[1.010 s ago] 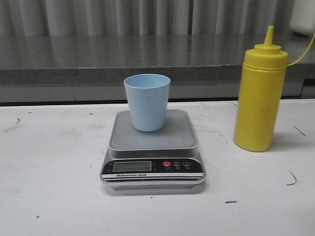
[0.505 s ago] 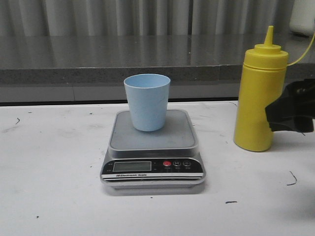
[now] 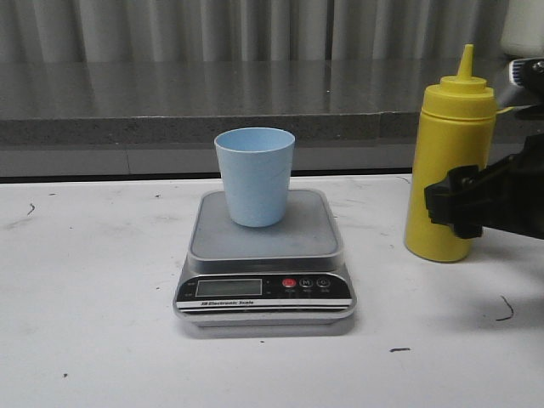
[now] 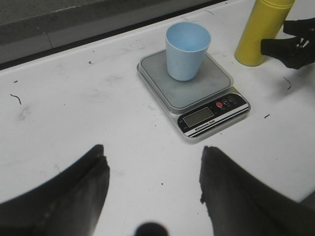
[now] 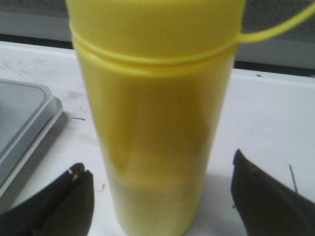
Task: Pour seasoning into cup on scale with both arms
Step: 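Move the right gripper to the yellow bottle and grasp its body, then lift the yellow bottle with the right gripper and tilt nozzle toward cup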
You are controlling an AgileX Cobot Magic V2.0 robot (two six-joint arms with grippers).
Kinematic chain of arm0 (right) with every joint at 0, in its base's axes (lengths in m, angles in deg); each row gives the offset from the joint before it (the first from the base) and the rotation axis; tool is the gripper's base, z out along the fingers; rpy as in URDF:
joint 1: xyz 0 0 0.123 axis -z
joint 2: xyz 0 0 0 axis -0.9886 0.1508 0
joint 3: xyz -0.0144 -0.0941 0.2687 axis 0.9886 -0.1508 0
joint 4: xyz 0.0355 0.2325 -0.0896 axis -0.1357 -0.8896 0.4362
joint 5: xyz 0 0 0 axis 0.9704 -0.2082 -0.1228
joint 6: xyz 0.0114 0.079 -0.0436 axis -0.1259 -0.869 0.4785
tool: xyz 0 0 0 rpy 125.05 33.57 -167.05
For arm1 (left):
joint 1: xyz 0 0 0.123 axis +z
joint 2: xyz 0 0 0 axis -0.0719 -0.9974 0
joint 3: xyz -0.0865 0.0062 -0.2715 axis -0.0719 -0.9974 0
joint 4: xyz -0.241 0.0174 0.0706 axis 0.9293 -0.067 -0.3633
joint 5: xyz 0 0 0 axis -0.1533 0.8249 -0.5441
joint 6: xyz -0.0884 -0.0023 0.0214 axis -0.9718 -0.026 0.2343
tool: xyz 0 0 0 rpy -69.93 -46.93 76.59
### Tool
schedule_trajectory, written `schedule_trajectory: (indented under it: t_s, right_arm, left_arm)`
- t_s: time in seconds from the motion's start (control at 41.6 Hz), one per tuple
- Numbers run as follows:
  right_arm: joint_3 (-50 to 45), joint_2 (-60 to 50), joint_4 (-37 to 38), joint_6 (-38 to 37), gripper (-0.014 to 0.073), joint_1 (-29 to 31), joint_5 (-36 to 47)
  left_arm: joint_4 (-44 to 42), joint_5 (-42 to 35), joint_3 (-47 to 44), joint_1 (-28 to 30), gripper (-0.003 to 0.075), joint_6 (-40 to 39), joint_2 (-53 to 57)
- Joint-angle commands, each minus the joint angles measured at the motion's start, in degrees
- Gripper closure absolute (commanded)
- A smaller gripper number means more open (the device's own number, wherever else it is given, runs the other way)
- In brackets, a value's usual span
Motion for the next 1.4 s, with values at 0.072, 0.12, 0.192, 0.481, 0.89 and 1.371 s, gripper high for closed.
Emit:
schedule_trajectory:
  t_s: [0.072, 0.12, 0.192, 0.481, 0.89, 1.371]
  right_arm:
    - [4.7, 1.7, 1.7, -0.3, 0.0001, 0.0, 5.7]
    - [5.9, 2.6, 1.6, -0.3, 0.0001, 0.1, 5.8]
    - [7.7, 4.1, 1.5, -0.3, 0.0001, 0.3, 5.8]
    - [11.9, 8.2, -0.1, -0.3, 0.0083, 0.3, 6.2]
    - [12.0, 0.3, 0.3, 3.5, 0.0305, 0.3, 0.9]
    - [36.2, -14.5, 4.8, 23.5, 0.0305, 0.3, -59.2]
  left_arm:
    - [0.0, -4.5, 1.5, -0.2, 0.0313, -0.5, -0.3]
    - [0.0, -4.5, 1.5, -0.2, 0.0313, -0.5, -0.3]
    - [0.0, -4.5, 1.5, -0.2, 0.0313, -0.5, -0.3]
    - [0.0, -4.5, 1.5, -0.2, 0.0313, -0.5, -0.3]
    - [0.0, -4.5, 1.5, -0.2, 0.0313, -0.5, -0.3]
    - [0.0, -4.5, 1.5, -0.2, 0.0313, -0.5, -0.3]
